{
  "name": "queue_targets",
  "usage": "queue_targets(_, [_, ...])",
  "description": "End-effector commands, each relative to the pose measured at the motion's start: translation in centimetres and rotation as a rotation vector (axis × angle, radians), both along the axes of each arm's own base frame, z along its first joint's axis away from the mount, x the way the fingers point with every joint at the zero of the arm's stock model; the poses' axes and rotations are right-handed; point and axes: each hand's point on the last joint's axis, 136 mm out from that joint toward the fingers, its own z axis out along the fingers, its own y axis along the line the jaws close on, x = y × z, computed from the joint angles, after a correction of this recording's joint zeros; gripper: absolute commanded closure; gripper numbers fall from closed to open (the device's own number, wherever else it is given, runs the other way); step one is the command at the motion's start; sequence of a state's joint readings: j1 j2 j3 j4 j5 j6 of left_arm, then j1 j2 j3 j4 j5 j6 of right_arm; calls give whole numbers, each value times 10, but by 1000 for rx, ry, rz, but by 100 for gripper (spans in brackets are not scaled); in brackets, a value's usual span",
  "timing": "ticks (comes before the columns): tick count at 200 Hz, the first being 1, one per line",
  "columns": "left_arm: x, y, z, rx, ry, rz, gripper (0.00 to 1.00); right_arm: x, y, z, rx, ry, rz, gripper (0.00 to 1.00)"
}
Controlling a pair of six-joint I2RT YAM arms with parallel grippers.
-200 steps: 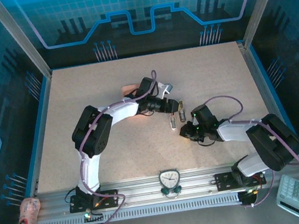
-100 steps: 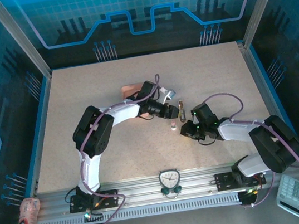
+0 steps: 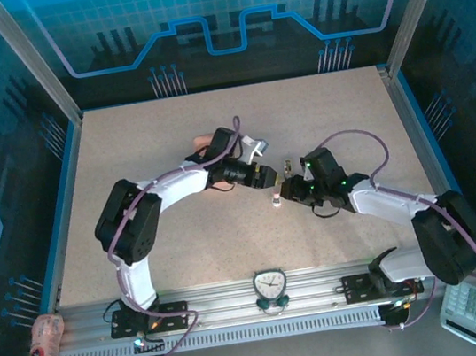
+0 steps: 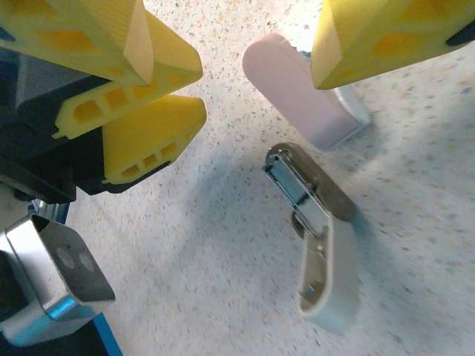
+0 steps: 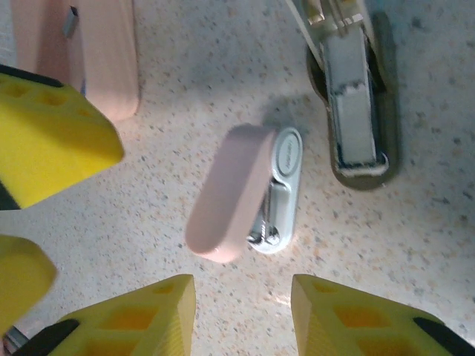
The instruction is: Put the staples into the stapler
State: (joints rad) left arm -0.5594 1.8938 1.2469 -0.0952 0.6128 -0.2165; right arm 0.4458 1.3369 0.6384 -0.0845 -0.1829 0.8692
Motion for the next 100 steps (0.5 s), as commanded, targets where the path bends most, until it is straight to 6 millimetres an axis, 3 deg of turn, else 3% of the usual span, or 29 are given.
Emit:
queue_targets(1, [11, 12, 20, -28, -38, 66, 41, 2, 2, -6, -52, 29, 23, 60])
queue_targets(70, [11, 25, 19, -24, -26, 90, 41, 13, 13, -14, -57, 54, 53, 63])
queue_targets(100, [13, 27, 19, -25, -27, 94, 41, 12, 13, -26, -79, 85, 64, 65])
